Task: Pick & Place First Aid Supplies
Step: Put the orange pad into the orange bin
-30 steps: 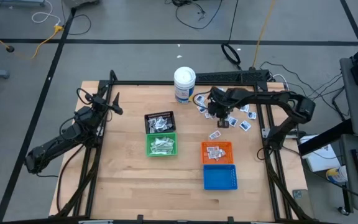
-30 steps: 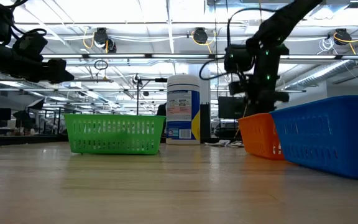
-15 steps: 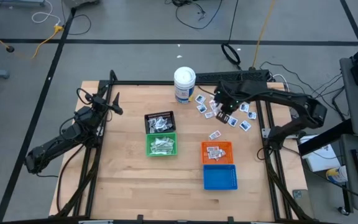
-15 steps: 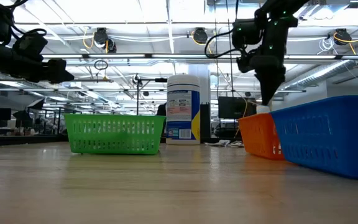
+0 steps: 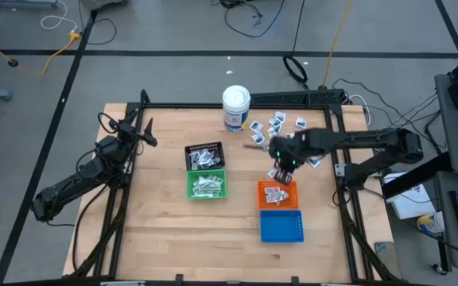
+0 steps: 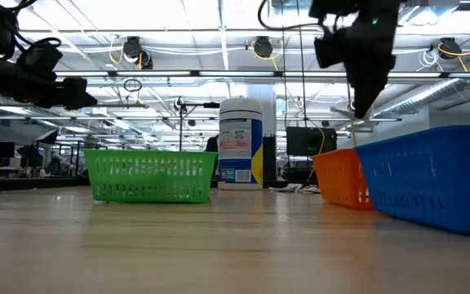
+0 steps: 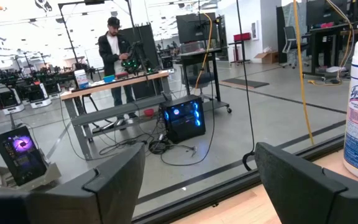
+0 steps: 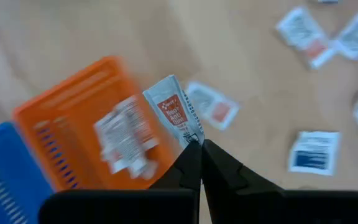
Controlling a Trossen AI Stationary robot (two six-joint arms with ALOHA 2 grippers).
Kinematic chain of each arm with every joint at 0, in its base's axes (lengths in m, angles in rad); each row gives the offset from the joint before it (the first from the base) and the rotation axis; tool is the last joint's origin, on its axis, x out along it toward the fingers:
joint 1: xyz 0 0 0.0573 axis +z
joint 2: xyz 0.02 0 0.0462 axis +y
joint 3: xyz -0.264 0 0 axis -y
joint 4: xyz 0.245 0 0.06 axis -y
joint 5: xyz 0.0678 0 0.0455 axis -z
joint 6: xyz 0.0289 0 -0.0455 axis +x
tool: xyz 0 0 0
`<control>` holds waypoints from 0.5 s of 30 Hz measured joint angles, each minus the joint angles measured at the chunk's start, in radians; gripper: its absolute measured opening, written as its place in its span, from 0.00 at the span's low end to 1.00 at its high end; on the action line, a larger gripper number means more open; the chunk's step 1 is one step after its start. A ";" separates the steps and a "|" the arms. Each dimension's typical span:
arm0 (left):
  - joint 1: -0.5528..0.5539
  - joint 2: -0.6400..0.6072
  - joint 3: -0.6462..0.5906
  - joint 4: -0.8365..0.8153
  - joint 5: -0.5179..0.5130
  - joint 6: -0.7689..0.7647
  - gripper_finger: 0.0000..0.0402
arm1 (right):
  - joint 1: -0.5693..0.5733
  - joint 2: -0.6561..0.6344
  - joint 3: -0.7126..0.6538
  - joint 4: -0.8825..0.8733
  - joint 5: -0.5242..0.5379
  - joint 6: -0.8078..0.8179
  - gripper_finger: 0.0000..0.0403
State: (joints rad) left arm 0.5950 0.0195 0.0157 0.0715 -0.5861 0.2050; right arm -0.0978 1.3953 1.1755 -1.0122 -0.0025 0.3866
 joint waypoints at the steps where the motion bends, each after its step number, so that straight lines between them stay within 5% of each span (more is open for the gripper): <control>1: 0.000 0.000 0.000 0.000 0.000 0.000 0.76 | 0.032 0.000 0.000 -0.001 0.000 0.015 0.00; 15: 0.000 0.000 0.000 0.000 0.000 0.000 0.76 | 0.301 0.030 -0.047 0.060 0.077 0.185 0.00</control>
State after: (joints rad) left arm 0.5951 0.0196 0.0157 0.0715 -0.5860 0.2050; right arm 0.2032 1.4250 1.1282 -0.9523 0.0749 0.5718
